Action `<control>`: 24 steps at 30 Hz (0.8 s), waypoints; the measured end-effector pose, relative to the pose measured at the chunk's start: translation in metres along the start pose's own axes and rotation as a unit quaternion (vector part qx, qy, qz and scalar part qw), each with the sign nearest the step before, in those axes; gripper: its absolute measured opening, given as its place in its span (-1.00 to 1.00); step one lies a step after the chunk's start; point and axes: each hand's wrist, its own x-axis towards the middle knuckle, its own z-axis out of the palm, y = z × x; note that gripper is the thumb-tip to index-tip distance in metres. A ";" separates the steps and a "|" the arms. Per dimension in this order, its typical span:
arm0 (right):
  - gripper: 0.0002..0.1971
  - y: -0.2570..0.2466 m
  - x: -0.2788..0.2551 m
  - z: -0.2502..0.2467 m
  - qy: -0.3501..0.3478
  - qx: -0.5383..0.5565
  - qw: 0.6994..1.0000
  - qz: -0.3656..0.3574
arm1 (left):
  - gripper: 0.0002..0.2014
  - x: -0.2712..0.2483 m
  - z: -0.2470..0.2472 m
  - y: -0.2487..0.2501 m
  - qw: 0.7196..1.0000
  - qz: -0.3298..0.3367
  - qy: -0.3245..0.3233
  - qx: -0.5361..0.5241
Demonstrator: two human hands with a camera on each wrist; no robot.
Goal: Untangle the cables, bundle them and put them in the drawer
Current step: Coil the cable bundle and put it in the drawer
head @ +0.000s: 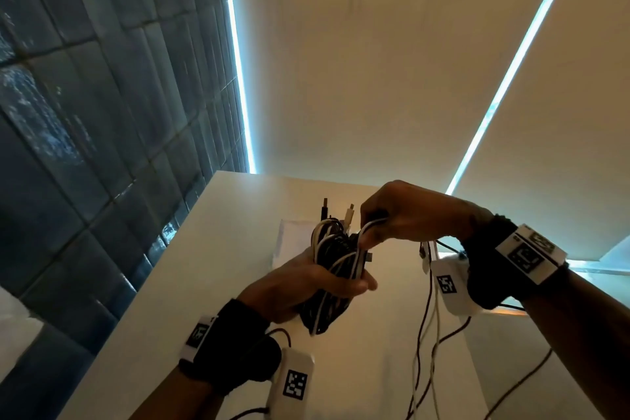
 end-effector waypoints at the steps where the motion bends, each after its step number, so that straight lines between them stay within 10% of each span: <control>1: -0.75 0.000 0.000 0.002 0.008 0.007 1.000 0.001 | -0.59 -0.001 -0.001 0.002 1.000 0.004 0.011 0.025; 5: -0.62 0.000 -0.002 0.005 0.039 0.032 0.999 0.014 | -0.68 0.000 -0.006 0.000 0.999 0.027 0.023 0.036; 11: -0.65 0.012 -0.013 0.010 0.088 0.108 0.988 0.062 | -0.97 0.005 0.010 -0.008 0.974 0.033 0.005 -0.225; 18: -0.51 0.050 -0.049 0.044 0.106 0.432 0.894 0.046 | -0.79 0.011 0.002 0.005 0.948 0.048 0.097 -0.299; 24: -0.69 0.038 -0.052 0.073 0.258 0.410 0.872 0.069 | -0.88 0.014 0.008 -0.002 0.930 0.067 0.148 -0.329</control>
